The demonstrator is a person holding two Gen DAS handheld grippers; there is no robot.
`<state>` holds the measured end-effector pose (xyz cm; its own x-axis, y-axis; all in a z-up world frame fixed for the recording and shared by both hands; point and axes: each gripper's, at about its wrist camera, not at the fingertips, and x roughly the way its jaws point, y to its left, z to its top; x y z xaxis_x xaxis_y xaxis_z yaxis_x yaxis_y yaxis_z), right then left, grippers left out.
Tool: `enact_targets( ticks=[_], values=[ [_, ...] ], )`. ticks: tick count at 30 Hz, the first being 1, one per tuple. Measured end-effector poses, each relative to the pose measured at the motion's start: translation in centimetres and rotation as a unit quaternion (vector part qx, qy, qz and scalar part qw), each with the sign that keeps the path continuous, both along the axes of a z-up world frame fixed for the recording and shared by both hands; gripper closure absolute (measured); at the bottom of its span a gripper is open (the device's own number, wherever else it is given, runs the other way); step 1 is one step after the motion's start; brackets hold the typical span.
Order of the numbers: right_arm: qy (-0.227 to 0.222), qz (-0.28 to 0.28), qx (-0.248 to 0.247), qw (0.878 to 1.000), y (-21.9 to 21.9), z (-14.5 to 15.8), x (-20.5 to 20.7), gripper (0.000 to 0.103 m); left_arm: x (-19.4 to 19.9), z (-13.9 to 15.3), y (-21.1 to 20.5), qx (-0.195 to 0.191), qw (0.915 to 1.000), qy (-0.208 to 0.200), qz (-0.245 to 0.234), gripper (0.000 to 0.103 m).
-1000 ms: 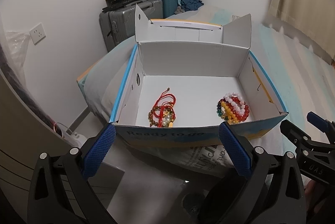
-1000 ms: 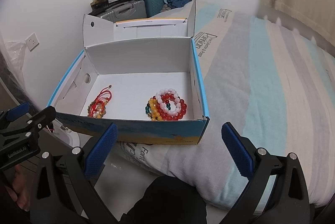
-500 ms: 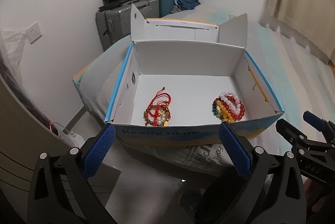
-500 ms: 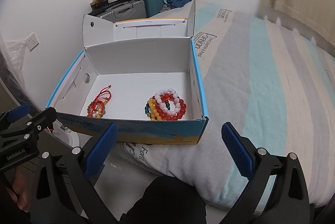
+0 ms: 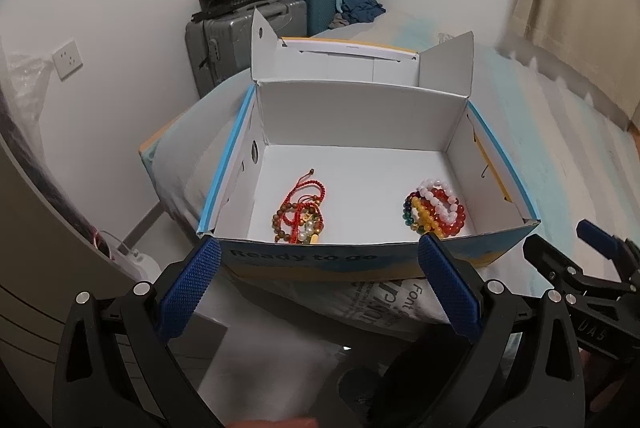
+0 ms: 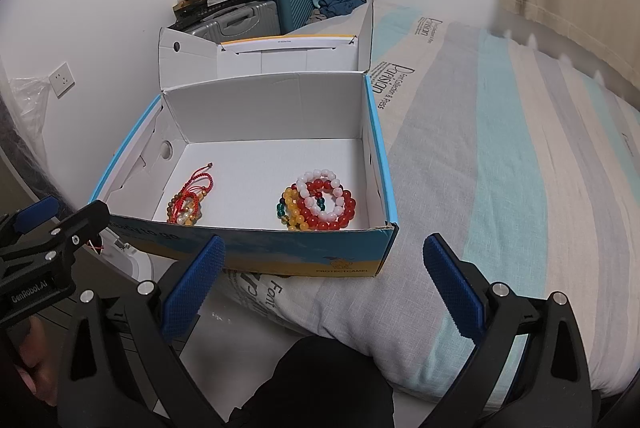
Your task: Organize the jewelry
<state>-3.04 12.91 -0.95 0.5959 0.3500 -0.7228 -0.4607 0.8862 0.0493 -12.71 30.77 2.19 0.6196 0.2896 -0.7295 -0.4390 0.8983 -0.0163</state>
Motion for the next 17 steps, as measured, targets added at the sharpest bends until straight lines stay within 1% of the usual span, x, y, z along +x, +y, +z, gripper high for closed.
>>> enact_targets(
  ticks=[3,6,8,12,17],
  values=[
    [-0.001,0.0,-0.001,1.0,0.02,0.02,-0.04,0.008,-0.13,0.06,0.15,-0.007,0.9999,-0.007,0.003,0.006],
    [0.0,0.0,0.0,1.0,-0.02,0.01,-0.02,0.008,-0.33,0.22,0.0,-0.001,0.9999,-0.016,0.005,0.006],
    [-0.001,0.0,-0.001,1.0,-0.04,0.0,-0.03,0.008,-0.29,0.22,-0.05,0.003,0.9999,-0.012,0.005,0.006],
    [-0.001,0.0,-0.001,1.0,-0.11,0.01,0.0,0.008,0.14,0.21,-0.37,0.024,0.9997,0.004,0.005,0.006],
    [0.0,0.001,-0.001,1.0,-0.21,0.01,0.05,0.008,0.39,0.04,-0.46,0.017,0.9998,0.011,-0.001,0.006]
  ],
)
